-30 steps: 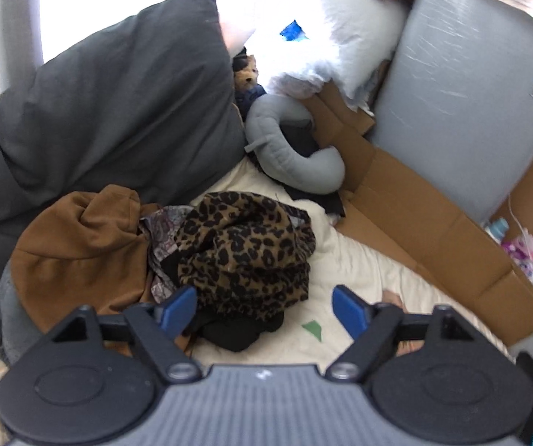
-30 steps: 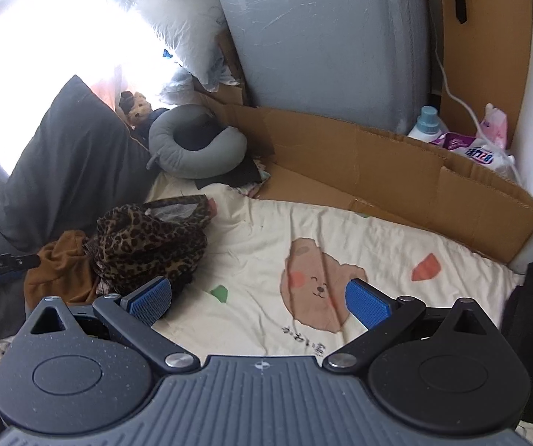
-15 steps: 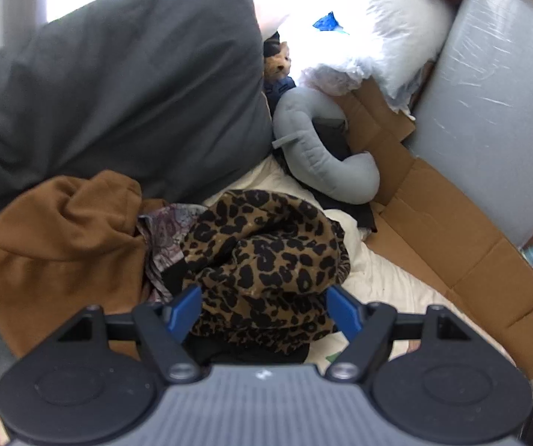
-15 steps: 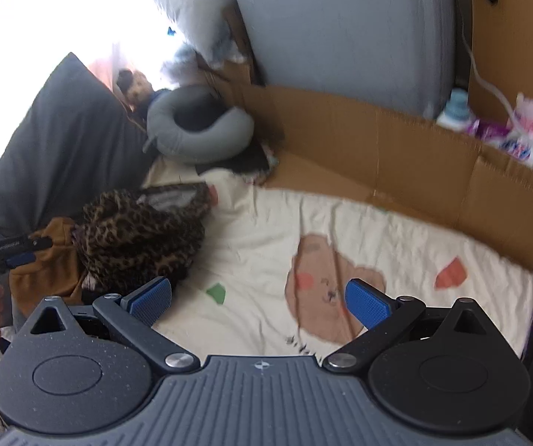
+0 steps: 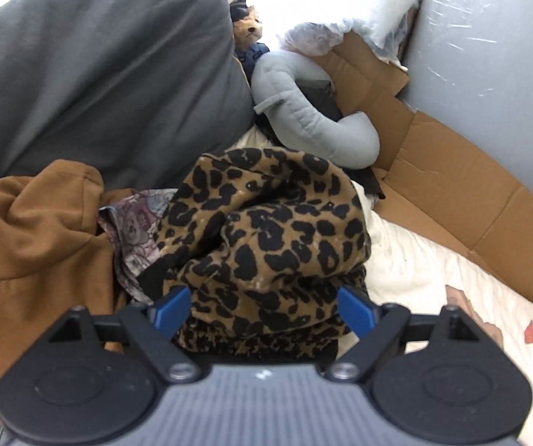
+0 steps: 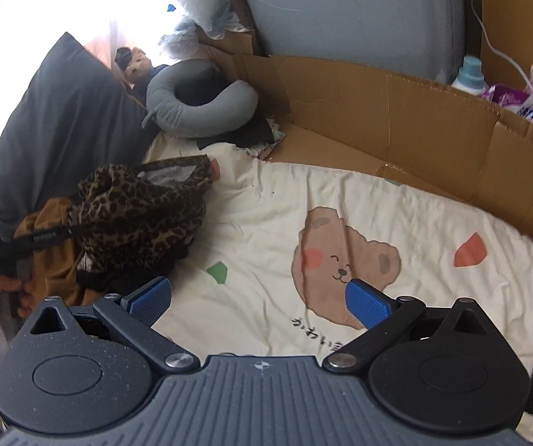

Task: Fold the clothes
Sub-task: 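Move both tools toward the leopard-print garment on the clothes pile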

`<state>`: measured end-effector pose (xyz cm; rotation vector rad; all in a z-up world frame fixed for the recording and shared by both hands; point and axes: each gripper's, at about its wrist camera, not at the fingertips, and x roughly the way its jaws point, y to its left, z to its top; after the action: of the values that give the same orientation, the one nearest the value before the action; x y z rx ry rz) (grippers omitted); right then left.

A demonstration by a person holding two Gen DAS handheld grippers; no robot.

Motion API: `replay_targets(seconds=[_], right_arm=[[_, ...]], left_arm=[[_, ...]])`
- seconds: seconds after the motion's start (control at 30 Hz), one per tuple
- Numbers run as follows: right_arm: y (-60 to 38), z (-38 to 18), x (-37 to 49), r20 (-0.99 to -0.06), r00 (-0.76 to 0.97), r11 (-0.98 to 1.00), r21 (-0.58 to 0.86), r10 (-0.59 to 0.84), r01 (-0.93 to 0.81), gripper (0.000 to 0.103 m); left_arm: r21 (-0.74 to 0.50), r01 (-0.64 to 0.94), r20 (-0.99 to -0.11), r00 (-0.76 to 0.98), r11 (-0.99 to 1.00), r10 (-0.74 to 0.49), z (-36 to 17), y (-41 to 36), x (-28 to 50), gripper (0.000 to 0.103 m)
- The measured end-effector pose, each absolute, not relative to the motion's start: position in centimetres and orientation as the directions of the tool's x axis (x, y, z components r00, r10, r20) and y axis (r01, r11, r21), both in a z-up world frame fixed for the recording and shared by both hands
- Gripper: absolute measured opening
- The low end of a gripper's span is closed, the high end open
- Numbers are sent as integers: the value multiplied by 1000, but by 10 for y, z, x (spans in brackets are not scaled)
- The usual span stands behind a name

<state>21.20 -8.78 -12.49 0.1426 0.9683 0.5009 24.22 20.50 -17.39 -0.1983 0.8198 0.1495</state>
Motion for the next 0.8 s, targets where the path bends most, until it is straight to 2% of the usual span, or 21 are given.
replay_targets(seconds=[0.3, 0.4, 0.5, 0.57, 0.67, 0.73, 0.8], right_arm=[[-83, -168, 218, -742, 463, 873, 376, 484, -310, 102], [-78, -185, 214, -742, 452, 867, 385, 495, -318, 102], [-73, -201, 210, -741, 442, 860, 393, 506, -325, 102], [-70, -212, 208, -740, 434, 855, 399, 513, -330, 102], [-66, -221, 203, -743, 425, 851, 391, 517, -352, 102], [-66, -228, 204, -731, 399, 830, 447, 553, -333, 100], [-65, -233, 204, -695, 386, 794, 509, 607, -331, 99]], left_arm=[[-34, -144, -746, 662, 989, 71, -208, 200, 257, 89], [-31, -139, -742, 667, 990, 70, -217, 202, 261, 84], [-33, -128, -740, 670, 991, 63, -226, 203, 265, 65], [-40, -135, -737, 673, 990, 62, -229, 205, 265, 46], [-58, -164, -733, 676, 985, 70, -228, 206, 260, 26], [-64, -181, -729, 680, 981, 78, -226, 206, 257, 13], [-67, -187, -727, 682, 980, 80, -224, 205, 254, 9]])
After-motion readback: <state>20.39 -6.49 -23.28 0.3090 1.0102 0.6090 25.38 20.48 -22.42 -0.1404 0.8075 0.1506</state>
